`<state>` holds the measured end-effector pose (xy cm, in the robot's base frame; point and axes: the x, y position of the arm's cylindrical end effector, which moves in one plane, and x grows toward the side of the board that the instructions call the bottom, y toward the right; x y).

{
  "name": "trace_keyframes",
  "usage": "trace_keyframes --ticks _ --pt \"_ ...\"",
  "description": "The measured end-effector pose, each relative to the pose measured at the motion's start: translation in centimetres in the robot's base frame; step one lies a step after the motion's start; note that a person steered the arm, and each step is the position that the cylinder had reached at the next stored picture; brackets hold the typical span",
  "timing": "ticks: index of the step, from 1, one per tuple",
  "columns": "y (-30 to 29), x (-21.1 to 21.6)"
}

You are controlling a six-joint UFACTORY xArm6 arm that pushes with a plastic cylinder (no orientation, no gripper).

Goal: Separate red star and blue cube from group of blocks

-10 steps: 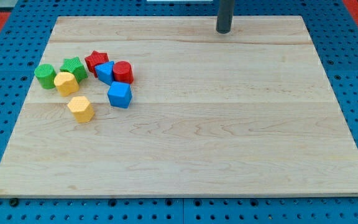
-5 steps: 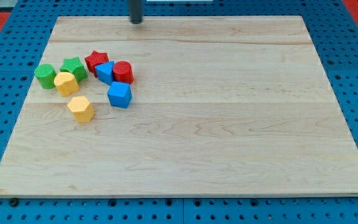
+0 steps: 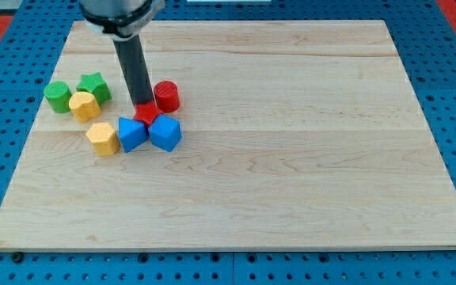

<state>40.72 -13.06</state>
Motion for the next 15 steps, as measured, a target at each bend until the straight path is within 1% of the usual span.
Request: trace_keyframes --ticks 1,2,3,4,6,7,8,9,10,11,12,14,15 --pt "0.2 0.3" --pt "0.8 2.0" --pt "1.0 2.8" --pt "0.0 5.1" --pt "6.9 6.9" --pt "4.6 8.3" --pt "4.0 6.7" --pt "1.5 7.9" --pt "0.7 9.6" --pt "5.7 10.0" --pt "6.5 11.0" --pt "12.8 11.0" --pt "19.0 11.0"
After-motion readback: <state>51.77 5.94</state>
